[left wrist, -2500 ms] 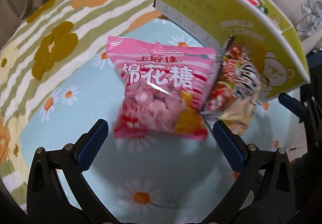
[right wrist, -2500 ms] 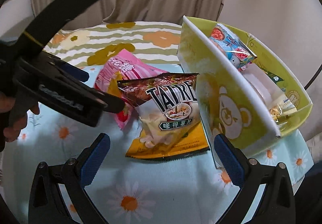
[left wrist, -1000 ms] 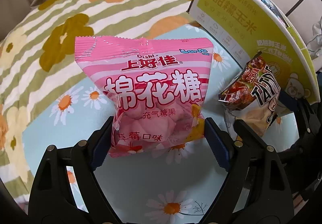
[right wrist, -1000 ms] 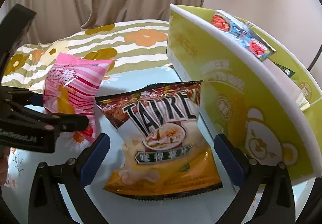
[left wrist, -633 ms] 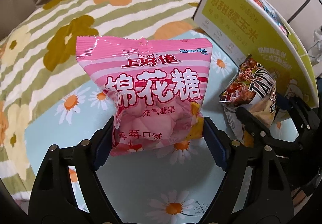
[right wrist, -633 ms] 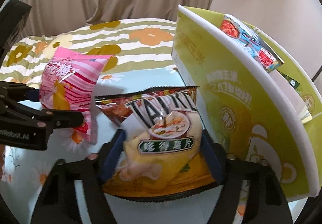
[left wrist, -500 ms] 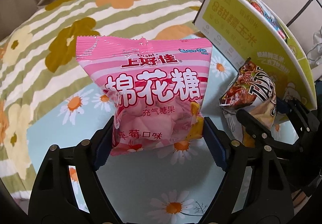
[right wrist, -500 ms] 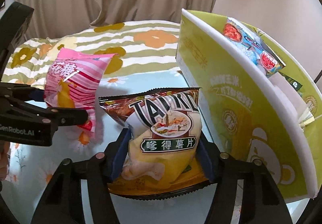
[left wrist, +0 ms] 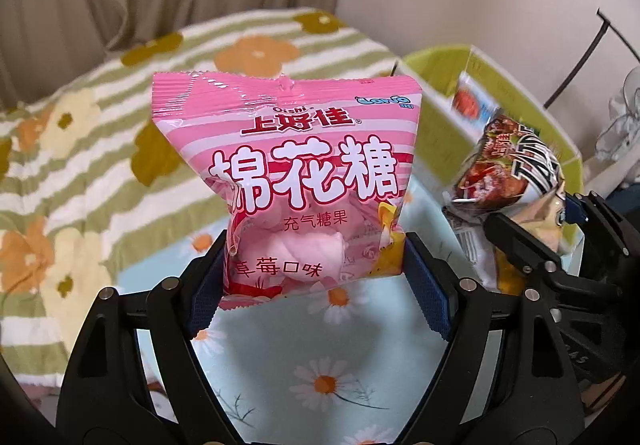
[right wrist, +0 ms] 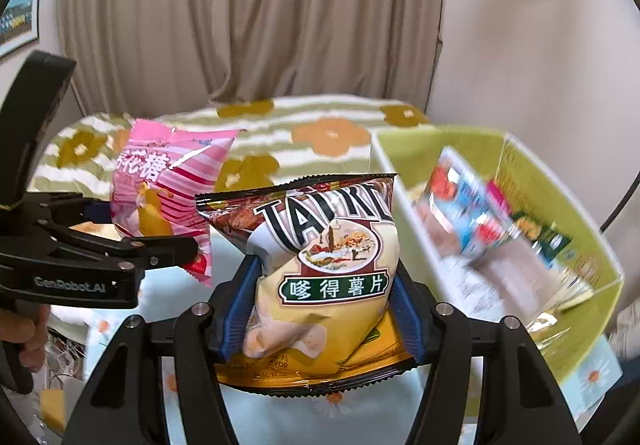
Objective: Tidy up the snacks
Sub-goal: 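Lift both bags over the box and open both tools to drop them inside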
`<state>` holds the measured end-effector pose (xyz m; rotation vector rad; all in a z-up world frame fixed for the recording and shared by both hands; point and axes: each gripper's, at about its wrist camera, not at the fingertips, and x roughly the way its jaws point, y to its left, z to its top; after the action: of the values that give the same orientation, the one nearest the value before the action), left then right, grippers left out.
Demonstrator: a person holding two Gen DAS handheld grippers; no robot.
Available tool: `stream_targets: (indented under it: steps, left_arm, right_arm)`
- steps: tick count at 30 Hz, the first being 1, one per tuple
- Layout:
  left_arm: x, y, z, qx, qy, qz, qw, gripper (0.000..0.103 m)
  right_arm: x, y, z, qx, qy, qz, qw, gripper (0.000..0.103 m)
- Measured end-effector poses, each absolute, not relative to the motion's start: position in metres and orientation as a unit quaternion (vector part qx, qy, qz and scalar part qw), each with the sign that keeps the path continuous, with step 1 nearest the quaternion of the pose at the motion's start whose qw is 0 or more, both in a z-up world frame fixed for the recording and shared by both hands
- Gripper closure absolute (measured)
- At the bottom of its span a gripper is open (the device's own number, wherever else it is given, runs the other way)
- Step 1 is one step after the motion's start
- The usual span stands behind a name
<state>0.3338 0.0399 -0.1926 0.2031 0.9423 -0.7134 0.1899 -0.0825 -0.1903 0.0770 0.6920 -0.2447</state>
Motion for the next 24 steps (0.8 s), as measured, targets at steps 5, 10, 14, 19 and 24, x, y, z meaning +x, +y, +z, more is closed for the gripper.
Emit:
stream_targets:
  steps: [5, 10, 14, 19, 24]
  left_arm:
    - [0.315, 0.029, -0.146, 0.086, 0.417, -0.319, 0.846, 0.023]
    - [0.288, -0.008, -0.113, 0.070, 0.402, -0.308, 0.859, 0.023]
    - [0.264, -0.054, -0.099, 0.051, 0.397, -0.309, 0.863, 0.023]
    - [0.239, -0.121, -0.098, 0.040, 0.399, -0.313, 0.861, 0.023]
    - [0.219, -0.181, -0.112, 0.033, 0.423, -0.321, 0.847, 0.023]
  right_arm:
    - [0.170, -0.108, -0.150, 0.055, 0.311, -0.103, 0.943, 0.045]
    - [0.146, -0.159, -0.122, 0.052, 0.299, -0.083, 0.949, 0.045]
    - [0.136, -0.211, -0.108, 0.056, 0.301, -0.069, 0.949, 0.045]
    - [0.126, -0.280, -0.100, 0.055, 0.302, -0.064, 0.949, 0.045]
    - [0.129, -0.328, -0.106, 0.061, 0.323, -0.050, 0.943, 0.045]
